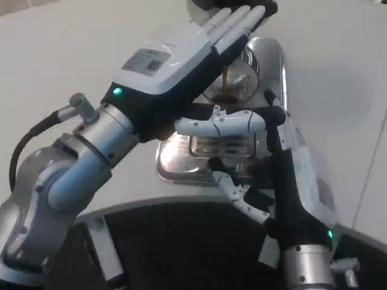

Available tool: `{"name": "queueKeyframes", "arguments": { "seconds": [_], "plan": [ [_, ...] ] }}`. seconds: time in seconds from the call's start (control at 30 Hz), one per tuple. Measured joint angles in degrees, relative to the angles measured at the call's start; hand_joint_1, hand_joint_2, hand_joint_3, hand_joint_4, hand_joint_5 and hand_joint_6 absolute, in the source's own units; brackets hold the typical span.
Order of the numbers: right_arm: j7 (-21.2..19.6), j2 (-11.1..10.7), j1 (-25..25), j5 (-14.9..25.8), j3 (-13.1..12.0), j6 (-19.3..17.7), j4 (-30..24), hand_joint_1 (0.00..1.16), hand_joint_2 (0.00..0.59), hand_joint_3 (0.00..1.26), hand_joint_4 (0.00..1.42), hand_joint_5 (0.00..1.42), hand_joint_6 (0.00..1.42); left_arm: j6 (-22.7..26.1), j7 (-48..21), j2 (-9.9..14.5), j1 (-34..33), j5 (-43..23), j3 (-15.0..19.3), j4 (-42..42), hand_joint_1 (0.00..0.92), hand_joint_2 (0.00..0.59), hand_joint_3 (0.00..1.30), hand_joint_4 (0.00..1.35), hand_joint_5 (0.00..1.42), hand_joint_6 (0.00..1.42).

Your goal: Grasp the cup under the faucet to collect the drink, then remove the cup.

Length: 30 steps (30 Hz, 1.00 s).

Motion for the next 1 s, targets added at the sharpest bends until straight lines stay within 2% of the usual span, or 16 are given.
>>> {"name": "queueKeyframes", "arguments": {
  "seconds": [0.2,0.5,0.67,0.8,1.0],
  "plan": [
    [-1.09,1.75,0.24,-0.72,0.19,0.4,-0.12,0.66,0.29,0.0,0.0,0.0,0.0,-0.03,1.1,0.03,0.67,0.02,0.79,-0.13,0.0,0.158,0.0,0.0,0.0,0.0],
    [-1.74,2.2,-0.84,0.51,-1.05,0.53,1.81,0.66,0.293,0.0,0.0,0.0,0.0,3.64,4.69,0.03,5.11,0.23,5.15,0.93,0.0,0.157,0.0,0.0,0.0,0.0],
    [0.53,2.02,-3.02,1.85,-1.57,0.53,2.67,0.67,0.291,0.0,0.0,0.0,0.0,5.15,4.81,-0.09,6.71,-2.18,7.66,1.45,0.0,0.156,0.0,0.0,0.0,0.0],
    [3.19,0.81,-5.54,2.96,-2.74,0.54,3.32,0.67,0.291,0.0,0.0,0.0,0.0,6.57,5.13,0.08,10.53,-3.72,10.54,1.48,0.0,0.154,0.0,0.0,0.0,0.0],
    [4.69,0.07,-7.7,3.49,-3.79,0.79,3.4,0.67,0.284,0.0,0.0,0.0,0.0,7.98,5.17,0.75,15.76,-3.62,12.04,1.25,0.0,0.153,0.0,0.0,0.0,0.0]
  ]
}}
